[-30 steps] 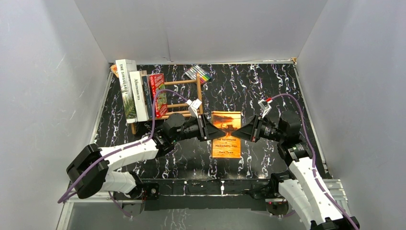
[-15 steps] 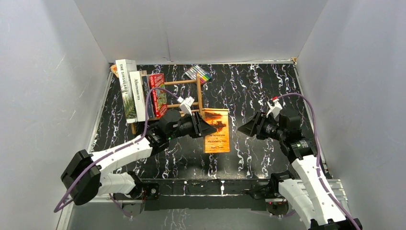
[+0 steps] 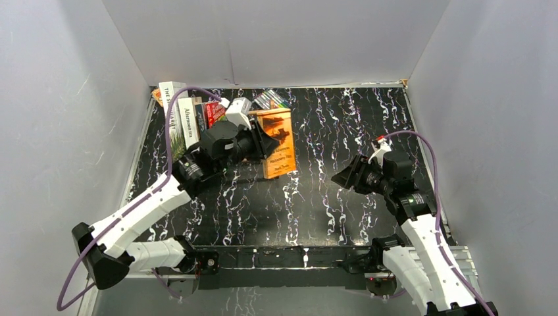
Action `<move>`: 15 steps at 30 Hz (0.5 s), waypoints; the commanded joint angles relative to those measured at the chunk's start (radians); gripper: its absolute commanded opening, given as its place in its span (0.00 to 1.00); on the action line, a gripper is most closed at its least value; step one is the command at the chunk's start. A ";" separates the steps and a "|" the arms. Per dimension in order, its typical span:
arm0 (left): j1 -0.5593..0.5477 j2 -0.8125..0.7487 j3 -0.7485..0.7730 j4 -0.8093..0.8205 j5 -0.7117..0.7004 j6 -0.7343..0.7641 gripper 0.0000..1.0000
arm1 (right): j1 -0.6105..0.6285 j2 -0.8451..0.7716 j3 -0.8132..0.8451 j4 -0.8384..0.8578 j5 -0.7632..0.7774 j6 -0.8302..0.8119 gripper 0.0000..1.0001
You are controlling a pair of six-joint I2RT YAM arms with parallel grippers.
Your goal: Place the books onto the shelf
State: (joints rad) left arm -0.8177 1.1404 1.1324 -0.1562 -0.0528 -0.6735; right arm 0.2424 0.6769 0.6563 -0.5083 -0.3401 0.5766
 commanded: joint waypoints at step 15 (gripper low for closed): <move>0.268 0.134 0.224 -0.238 -0.267 0.192 0.00 | -0.001 -0.105 -0.058 0.106 0.011 0.014 0.61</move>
State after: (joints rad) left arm -0.6247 1.2407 1.2751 -0.4049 -0.3656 -0.4892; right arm 0.2424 0.6193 0.6132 -0.5087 -0.3206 0.5949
